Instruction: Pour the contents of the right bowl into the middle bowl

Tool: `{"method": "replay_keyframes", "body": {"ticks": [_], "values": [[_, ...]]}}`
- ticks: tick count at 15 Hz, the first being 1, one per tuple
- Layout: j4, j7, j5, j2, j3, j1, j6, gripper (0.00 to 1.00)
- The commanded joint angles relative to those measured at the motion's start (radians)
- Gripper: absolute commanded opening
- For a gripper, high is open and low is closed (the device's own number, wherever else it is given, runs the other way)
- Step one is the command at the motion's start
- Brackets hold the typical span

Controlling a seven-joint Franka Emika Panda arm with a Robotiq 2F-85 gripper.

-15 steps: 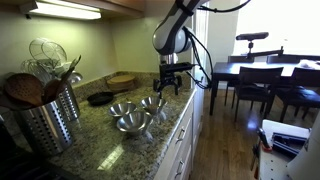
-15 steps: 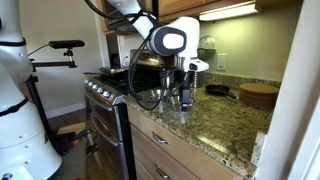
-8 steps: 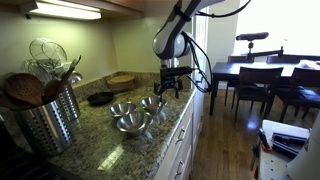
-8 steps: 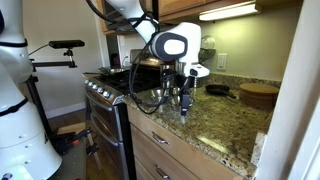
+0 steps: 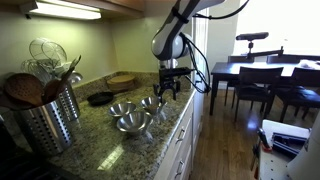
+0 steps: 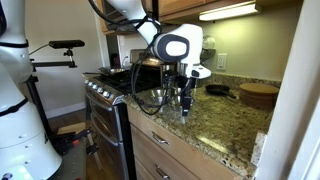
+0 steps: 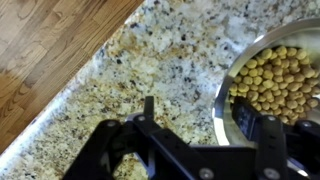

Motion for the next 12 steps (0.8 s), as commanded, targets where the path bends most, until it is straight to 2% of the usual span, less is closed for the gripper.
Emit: {"method": "replay_keyframes", "body": {"ticks": [1, 3, 5, 6, 8, 9, 11, 12], "values": [[0.014, -0.004, 0.02, 0.013, 0.0, -0.004, 0.014, 0.5], [0.021, -0.005, 0.023, 0.019, 0.001, -0.004, 0.014, 0.37], [0.023, -0.006, 0.025, 0.021, 0.002, -0.004, 0.016, 0.34], [0.026, -0.007, 0.026, 0.022, 0.002, -0.005, 0.016, 0.29], [0.027, -0.008, 0.028, 0.023, 0.003, -0.005, 0.016, 0.25], [0.027, -0.008, 0.03, 0.023, 0.003, -0.006, 0.017, 0.28], [0.027, -0.008, 0.032, 0.025, 0.003, -0.005, 0.018, 0.27], [0.026, -0.009, 0.032, 0.026, 0.004, -0.005, 0.019, 0.14]]}}
